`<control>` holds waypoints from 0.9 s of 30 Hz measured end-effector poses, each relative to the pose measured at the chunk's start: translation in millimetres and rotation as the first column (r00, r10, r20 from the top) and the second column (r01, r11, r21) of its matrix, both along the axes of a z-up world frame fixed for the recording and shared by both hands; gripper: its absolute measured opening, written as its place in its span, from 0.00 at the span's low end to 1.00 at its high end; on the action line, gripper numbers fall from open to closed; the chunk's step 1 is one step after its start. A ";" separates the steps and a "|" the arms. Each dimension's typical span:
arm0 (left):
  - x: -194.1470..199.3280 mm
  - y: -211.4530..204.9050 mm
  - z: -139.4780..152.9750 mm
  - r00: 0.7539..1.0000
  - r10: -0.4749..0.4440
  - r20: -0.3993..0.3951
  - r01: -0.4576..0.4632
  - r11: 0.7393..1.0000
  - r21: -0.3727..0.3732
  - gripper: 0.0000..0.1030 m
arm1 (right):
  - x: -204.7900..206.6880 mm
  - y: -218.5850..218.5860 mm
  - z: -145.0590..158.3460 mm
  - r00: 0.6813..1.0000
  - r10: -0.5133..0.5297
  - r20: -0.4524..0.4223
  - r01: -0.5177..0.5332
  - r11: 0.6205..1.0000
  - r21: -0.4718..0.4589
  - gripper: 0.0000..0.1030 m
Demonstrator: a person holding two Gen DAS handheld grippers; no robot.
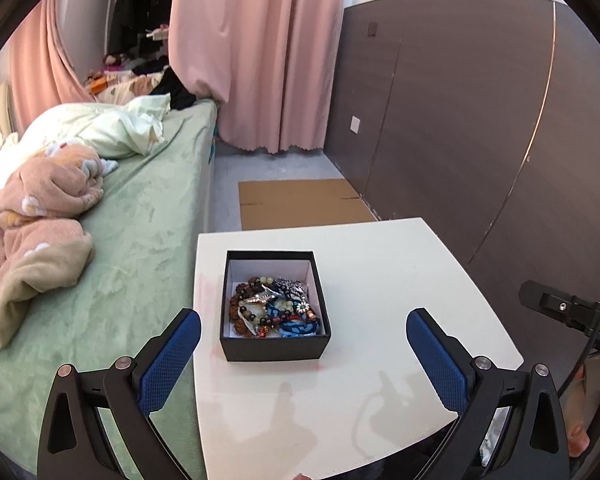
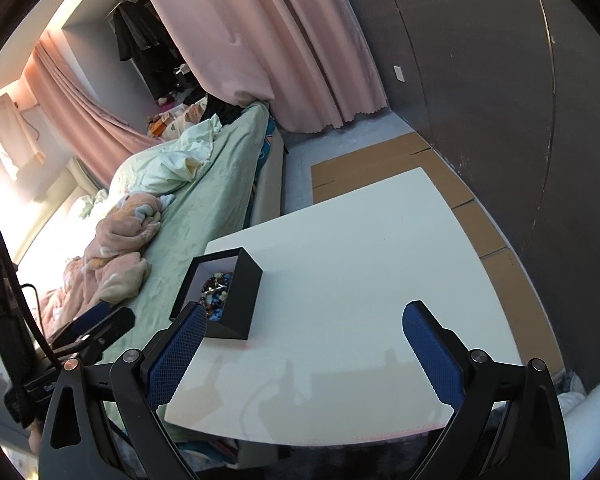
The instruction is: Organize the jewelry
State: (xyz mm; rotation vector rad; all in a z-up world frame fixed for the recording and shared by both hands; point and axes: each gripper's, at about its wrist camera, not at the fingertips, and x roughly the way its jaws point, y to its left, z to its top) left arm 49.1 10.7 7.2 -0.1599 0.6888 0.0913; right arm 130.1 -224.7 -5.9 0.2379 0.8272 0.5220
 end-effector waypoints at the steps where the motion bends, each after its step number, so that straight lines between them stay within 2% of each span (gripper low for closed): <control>1: -0.8 -0.8 1.1 1.000 -0.001 0.004 0.001 1.000 0.001 1.00 | 0.3 -0.7 -0.1 1.000 0.001 -0.001 -0.001 1.000 0.001 0.96; 7: 2.4 -5.2 0.5 1.000 0.003 0.003 -0.003 1.000 0.011 1.00 | -0.2 -1.2 -0.6 1.000 -0.015 -0.019 0.015 1.000 0.005 0.96; 14: 4.8 -0.4 -2.9 1.000 0.017 -0.016 -0.017 1.000 -0.022 1.00 | -0.1 0.5 -3.6 0.999 -0.026 -0.023 0.027 1.000 0.004 0.96; 27: 6.6 -1.4 -3.2 1.000 0.015 -0.019 -0.016 1.000 -0.024 0.99 | 2.3 0.5 -8.2 0.999 -0.038 -0.030 0.037 0.999 -0.023 0.96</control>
